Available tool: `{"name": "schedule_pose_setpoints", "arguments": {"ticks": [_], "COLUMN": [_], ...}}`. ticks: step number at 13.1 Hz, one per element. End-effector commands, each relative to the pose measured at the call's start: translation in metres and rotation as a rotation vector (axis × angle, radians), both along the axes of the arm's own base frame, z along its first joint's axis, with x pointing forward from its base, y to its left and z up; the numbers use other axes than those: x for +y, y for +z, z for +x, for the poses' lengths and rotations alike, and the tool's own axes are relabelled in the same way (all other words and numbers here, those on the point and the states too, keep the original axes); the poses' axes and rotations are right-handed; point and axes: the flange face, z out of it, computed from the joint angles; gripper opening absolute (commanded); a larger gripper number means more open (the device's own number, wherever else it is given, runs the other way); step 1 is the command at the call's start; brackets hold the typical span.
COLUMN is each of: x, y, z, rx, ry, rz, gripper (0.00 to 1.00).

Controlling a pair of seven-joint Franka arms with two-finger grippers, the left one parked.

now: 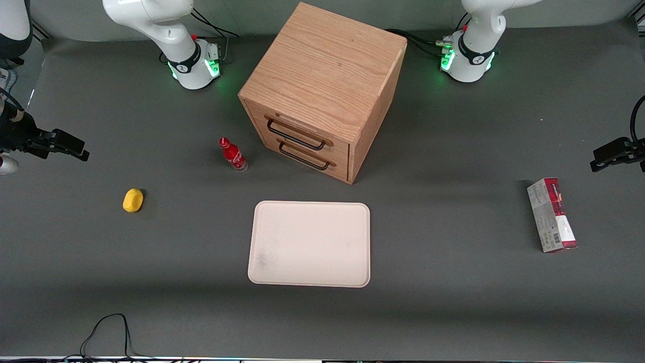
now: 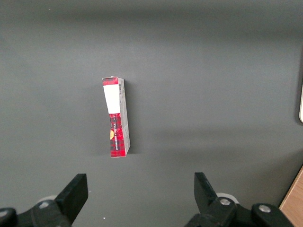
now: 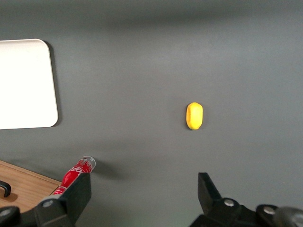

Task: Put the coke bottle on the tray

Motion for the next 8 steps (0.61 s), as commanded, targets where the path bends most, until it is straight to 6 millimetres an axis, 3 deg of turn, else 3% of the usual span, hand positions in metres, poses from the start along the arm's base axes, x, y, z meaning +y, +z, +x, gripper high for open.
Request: {"name": "schedule_pose_setpoints", "arguments": {"ticks": [1, 4, 5, 6, 8], "x": [-0.003, 0.003, 0.019, 0.049, 0.103], "y": [0.001, 0.006, 0.006, -0.001, -0.028], "z": [0.005, 0.012, 0.015, 0.017, 0.017], "rx": [0.014, 0.02, 0.028, 0.051, 0.094], "ry": [0.011, 0.01, 0.037, 0.077, 0.036], "rz": [0.016, 0.017, 0.021, 0.033, 0.073], "gripper": [1.0, 1.0, 1.0, 1.0, 1.0]}}
